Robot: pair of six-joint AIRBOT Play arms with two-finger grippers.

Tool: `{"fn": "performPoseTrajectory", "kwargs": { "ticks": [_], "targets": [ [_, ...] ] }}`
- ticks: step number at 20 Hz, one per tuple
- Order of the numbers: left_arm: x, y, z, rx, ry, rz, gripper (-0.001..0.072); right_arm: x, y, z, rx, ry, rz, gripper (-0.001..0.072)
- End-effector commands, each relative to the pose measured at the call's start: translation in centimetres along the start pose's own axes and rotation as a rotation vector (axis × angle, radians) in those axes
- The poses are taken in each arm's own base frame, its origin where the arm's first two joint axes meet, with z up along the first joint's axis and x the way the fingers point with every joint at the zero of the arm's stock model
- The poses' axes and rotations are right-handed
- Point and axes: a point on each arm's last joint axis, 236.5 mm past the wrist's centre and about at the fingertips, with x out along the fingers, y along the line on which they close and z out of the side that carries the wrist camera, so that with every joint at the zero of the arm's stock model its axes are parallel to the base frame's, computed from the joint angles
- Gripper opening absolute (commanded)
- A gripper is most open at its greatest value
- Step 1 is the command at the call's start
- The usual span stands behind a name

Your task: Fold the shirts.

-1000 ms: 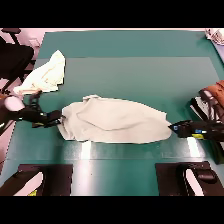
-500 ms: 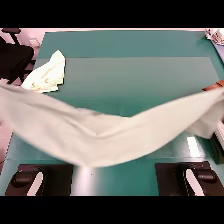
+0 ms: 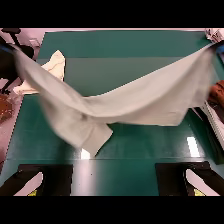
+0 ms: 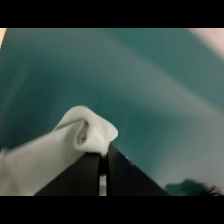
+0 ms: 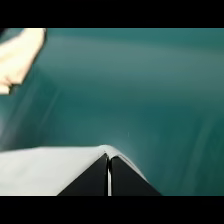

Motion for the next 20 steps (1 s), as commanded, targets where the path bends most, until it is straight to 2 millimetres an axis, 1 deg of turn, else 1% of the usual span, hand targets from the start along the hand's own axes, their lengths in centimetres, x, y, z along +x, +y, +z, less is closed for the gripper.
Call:
{"fn": "performPoseTrajectory", "kwargs": {
  "ticks": [1, 2, 3, 4, 5, 6, 7, 8, 9, 10, 11, 12, 14, 15, 17, 18, 20],
  "targets": [
    [13.4, 7.7, -5.7, -0.051, 0.270, 0.179, 0.0028, 12.5, -6.3, -7.5, 0.285, 0.348, -0.018, 0.0016],
    [16.4, 9.0, -7.0, -0.065, 0.294, 0.199, 0.0028, 16.0, -7.8, -9.7, 0.333, 0.408, -0.029, 0.0016],
    [18.8, 9.9, -7.9, -0.073, 0.302, 0.209, 0.0029, 19.2, -9.2, -11.1, 0.369, 0.431, -0.043, 0.0016],
    [21.1, 10.5, -8.3, -0.088, 0.295, 0.212, 0.0029, 22.4, -10.6, -11.6, 0.392, 0.420, -0.062, 0.0016],
    [23.0, 10.7, -8.1, -0.100, 0.269, 0.203, 0.0029, 25.0, -11.8, -11.5, 0.404, 0.389, -0.080, 0.0017],
    [24.4, 10.8, -7.8, -0.125, 0.243, 0.193, 0.0029, 26.9, -12.7, -11.1, 0.409, 0.364, -0.091, 0.0017],
    [25.5, 10.7, -7.3, -0.157, 0.210, 0.178, 0.0029, 28.2, -13.5, -10.4, 0.414, 0.342, -0.098, 0.0017],
    [26.3, 10.6, -6.6, -0.192, 0.176, 0.166, 0.0029, 29.2, -13.9, -9.4, 0.411, 0.327, -0.098, 0.0017],
    [26.6, 10.4, -6.1, -0.211, 0.149, 0.153, 0.0029, 29.9, -14.0, -8.6, 0.404, 0.326, -0.093, 0.0017],
    [26.7, 10.1, -5.6, -0.209, 0.131, 0.141, 0.0029, 30.1, -13.8, -8.0, 0.394, 0.344, -0.082, 0.0016],
    [26.5, 10.0, -5.6, -0.205, 0.138, 0.142, 0.0029, 29.9, -13.4, -7.6, 0.383, 0.369, -0.069, 0.0016],
    [26.1, 9.9, -5.8, -0.198, 0.159, 0.153, 0.0028, 29.3, -12.7, -7.1, 0.357, 0.395, -0.052, 0.0016],
    [24.8, 9.1, -6.0, -0.143, 0.197, 0.155, 0.0028, 27.2, -10.6, -5.6, 0.254, 0.403, -0.012, 0.0015],
    [23.6, 8.3, -5.8, -0.112, 0.201, 0.144, 0.0028, 25.7, -9.6, -4.5, 0.204, 0.383, 0.000, 0.0014],
    [20.2, 6.1, -4.6, -0.033, 0.169, 0.100, 0.0028, 21.6, -7.3, -2.6, 0.144, 0.338, 0.020, 0.0014],
    [17.9, 4.9, -3.8, 0.009, 0.140, 0.075, 0.0028, 19.3, -6.0, -1.9, 0.104, 0.310, 0.031, 0.0014],
    [12.9, 2.6, -2.7, 0.070, 0.075, 0.023, 0.0028, 15.1, -3.6, -1.3, 0.001, 0.247, 0.050, 0.0014]
  ]
}}
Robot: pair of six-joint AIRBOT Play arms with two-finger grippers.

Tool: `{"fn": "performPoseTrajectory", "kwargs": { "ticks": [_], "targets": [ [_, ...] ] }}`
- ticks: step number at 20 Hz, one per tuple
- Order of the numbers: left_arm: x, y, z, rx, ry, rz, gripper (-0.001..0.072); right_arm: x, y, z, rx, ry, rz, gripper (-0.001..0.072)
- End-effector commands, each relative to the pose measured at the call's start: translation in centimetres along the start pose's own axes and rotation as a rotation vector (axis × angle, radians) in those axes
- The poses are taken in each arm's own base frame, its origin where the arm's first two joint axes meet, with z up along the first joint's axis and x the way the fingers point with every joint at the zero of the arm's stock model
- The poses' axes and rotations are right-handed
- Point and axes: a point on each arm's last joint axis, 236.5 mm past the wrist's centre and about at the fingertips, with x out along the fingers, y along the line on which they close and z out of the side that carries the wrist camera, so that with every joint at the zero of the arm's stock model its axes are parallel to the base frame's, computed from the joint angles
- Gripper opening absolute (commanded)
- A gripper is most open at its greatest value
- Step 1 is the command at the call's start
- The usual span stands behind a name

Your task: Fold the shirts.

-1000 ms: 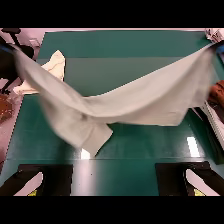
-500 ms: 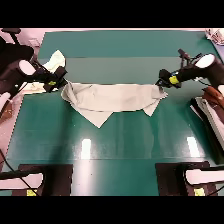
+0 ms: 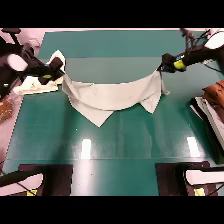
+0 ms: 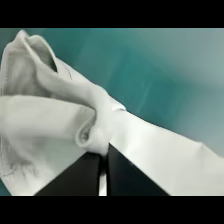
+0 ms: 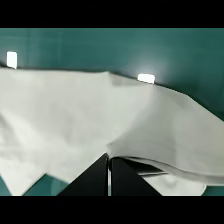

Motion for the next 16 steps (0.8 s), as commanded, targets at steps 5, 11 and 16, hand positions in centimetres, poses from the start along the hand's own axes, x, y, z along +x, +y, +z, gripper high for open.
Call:
{"fn": "performPoseTrajectory", "kwargs": {
  "ticks": [5, 11, 16],
  "targets": [
    [-19.4, -5.4, -2.0, 0.202, -0.189, -0.179, 0.0028, -16.5, 8.1, -6.9, -0.339, -0.274, 0.002, 0.0014],
    [-43.9, -9.5, -9.1, 0.238, -0.553, -0.653, 0.0026, -36.1, 15.1, -15.4, -0.561, -1.037, -0.096, 0.0015],
    [-39.8, -6.3, -8.9, 0.086, -0.431, -0.490, 0.0026, -31.2, 9.5, -16.3, -0.196, -0.977, -0.105, 0.0013]
  ]
}}
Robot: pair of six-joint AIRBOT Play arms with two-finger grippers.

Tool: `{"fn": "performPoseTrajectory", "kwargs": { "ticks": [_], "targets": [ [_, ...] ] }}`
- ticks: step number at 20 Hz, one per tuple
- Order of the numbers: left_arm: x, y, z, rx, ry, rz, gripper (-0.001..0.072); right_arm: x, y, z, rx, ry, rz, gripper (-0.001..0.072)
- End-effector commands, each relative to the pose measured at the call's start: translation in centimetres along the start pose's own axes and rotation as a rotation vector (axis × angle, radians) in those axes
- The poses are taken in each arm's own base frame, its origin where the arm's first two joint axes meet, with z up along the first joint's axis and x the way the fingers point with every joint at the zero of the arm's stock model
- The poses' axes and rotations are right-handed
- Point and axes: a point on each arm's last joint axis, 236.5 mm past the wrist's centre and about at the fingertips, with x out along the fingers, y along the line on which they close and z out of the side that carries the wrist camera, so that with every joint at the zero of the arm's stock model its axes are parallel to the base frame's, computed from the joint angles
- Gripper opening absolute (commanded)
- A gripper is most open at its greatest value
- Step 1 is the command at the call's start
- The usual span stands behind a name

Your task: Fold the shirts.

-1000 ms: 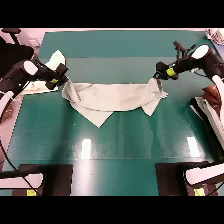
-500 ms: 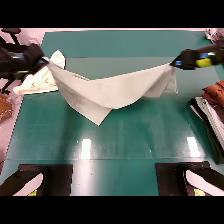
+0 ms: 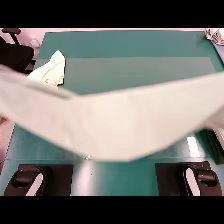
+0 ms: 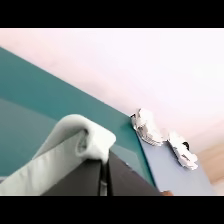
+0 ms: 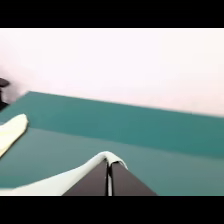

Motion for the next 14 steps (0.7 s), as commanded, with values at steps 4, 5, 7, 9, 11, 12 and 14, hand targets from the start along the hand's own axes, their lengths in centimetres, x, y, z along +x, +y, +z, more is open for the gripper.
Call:
{"fn": "performPoseTrajectory", "kwargs": {
  "ticks": [4, 5, 7, 9, 11, 12, 14],
  "targets": [
    [9.9, 14.1, -9.2, -0.121, 0.428, 0.425, 0.0028, 6.7, -8.0, -10.5, 0.447, 0.221, -0.176, 0.0014],
    [12.2, 17.2, -11.1, -0.123, 0.496, 0.482, 0.0028, 8.0, -9.6, -12.8, 0.596, 0.245, -0.210, 0.0014],
    [16.9, 22.5, -14.7, -0.176, 0.576, 0.549, 0.0028, 10.4, -11.8, -19.3, 0.715, 0.387, -0.248, 0.0015],
    [21.0, 27.8, -18.0, -0.231, 0.617, 0.620, 0.0028, 13.2, -13.2, -25.9, 0.844, 0.513, -0.273, 0.0015],
    [24.1, 32.2, -20.7, -0.281, 0.637, 0.671, 0.0029, 16.2, -13.7, -30.9, 0.890, 0.604, -0.297, 0.0015],
    [25.9, 34.1, -21.7, -0.287, 0.624, 0.670, 0.0029, 18.0, -13.4, -32.6, 0.880, 0.643, -0.296, 0.0015],
    [28.6, 36.7, -22.6, -0.320, 0.565, 0.665, 0.0028, 22.0, -12.0, -34.9, 0.818, 0.720, -0.255, 0.0016]
  ]
}}
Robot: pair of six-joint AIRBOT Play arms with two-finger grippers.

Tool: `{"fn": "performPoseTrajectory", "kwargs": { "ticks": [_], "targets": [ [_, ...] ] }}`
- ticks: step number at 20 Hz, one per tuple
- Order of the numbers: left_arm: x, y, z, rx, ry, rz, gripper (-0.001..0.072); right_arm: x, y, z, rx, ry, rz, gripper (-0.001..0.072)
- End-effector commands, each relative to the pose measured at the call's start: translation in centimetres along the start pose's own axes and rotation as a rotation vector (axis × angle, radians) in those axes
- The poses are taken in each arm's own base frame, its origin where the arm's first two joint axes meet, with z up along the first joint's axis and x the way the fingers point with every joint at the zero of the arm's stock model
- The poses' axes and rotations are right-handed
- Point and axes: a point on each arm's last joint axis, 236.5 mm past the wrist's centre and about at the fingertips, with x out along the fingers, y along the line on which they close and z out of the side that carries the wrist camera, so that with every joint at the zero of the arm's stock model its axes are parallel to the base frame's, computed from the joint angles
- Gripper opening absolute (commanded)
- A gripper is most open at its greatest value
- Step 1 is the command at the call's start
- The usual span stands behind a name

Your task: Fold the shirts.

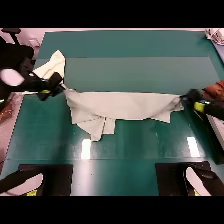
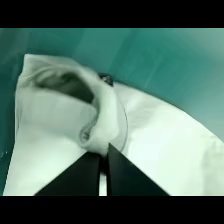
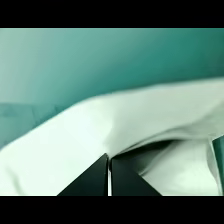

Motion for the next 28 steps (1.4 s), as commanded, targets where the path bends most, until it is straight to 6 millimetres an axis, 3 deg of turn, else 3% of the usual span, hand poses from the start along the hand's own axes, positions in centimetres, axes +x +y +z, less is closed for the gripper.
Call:
{"fn": "performPoseTrajectory", "kwargs": {
  "ticks": [1, 4, 7, 10, 12, 13, 14, 15, 17, 20, 22, 23, 26, 28],
  "targets": [
    [7.4, 1.4, 2.8, -0.081, -0.067, -0.026, 0.0029, 8.9, 0.3, -1.5, -0.065, 0.113, -0.044, 0.0016],
    [7.4, -0.1, 6.5, -0.099, -0.218, -0.107, 0.0029, 14.0, 4.6, -0.9, -0.207, 0.203, -0.010, 0.0016],
    [6.1, -2.2, 9.3, -0.129, -0.325, -0.192, 0.0028, 15.2, 7.9, 3.1, -0.329, 0.172, 0.002, 0.0016],
    [4.7, -4.0, 11.4, -0.129, -0.398, -0.248, 0.0029, 15.0, 8.3, 7.1, -0.351, 0.113, -0.014, 0.0016],
    [3.9, -4.7, 12.6, -0.126, -0.447, -0.277, 0.0030, 15.9, 7.3, 7.7, -0.316, 0.139, -0.021, 0.0022],
    [3.7, -4.9, 12.8, -0.125, -0.457, -0.283, 0.0078, 16.6, 6.9, 7.0, -0.304, 0.175, -0.022, 0.0093],
    [3.8, -5.0, 13.0, -0.126, -0.460, -0.285, 0.0332, 17.2, 6.3, 6.6, -0.326, 0.204, -0.034, 0.0270],
    [4.0, -5.2, 13.2, -0.124, -0.458, -0.285, 0.0471, 17.7, 6.3, 6.7, -0.339, 0.210, -0.032, 0.0333],
    [3.7, -6.2, 14.3, -0.098, -0.475, -0.296, 0.0499, 17.5, 7.6, 9.7, -0.348, 0.128, -0.011, 0.0337],
    [1.5, -7.2, 16.4, 0.018, -0.489, -0.274, 0.0499, 14.0, 10.9, 17.0, -0.367, -0.070, 0.038, 0.0343],
    [0.6, -5.8, 15.7, 0.182, -0.369, -0.165, 0.0499, 10.7, 11.2, 20.0, -0.368, -0.106, 0.042, 0.0343],
    [0.3, -4.2, 14.6, 0.264, -0.282, -0.088, 0.0499, 9.2, 10.7, 20.2, -0.365, -0.073, 0.033, 0.0343],
    [0.4, 2.6, 9.2, 0.450, 0.023, 0.166, 0.0498, 6.3, 6.9, 17.2, -0.357, 0.122, -0.040, 0.0343],
    [0.9, 5.3, 4.5, 0.490, 0.216, 0.227, 0.0498, 5.4, 3.6, 14.3, -0.373, 0.235, -0.128, 0.0343]
  ]
}}
